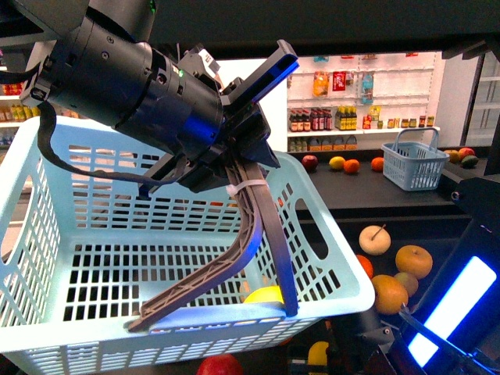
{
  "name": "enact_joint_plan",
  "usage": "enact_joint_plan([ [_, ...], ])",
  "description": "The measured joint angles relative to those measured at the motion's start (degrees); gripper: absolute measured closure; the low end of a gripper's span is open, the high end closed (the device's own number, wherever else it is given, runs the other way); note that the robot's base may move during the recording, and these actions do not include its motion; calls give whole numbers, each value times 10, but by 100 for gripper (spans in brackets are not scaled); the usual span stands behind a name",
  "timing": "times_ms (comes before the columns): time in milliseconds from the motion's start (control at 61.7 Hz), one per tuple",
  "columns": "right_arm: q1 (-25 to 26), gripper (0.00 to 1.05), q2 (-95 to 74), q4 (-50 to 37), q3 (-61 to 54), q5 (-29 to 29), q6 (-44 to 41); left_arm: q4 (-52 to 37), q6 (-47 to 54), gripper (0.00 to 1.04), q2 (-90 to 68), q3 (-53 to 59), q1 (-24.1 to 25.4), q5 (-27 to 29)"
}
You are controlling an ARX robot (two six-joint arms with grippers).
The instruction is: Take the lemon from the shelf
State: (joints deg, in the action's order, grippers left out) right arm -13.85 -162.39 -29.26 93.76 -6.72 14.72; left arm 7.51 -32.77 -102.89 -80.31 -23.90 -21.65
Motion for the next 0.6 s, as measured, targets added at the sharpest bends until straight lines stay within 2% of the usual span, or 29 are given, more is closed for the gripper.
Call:
enact_joint_plan([
  [259,6,3,-34,24,56,-14,-7,0,0,90,0,0,0,-2],
  [340,9,18,-47,31,72,-21,-6,0,0,90,0,0,0,-2],
  [551,13,46,-56,38,82,-24,-5,0,0,90,0,0,0,-2],
  [600,14,50,-56,38,82,-24,-4,0,0,90,0,0,0,-2],
])
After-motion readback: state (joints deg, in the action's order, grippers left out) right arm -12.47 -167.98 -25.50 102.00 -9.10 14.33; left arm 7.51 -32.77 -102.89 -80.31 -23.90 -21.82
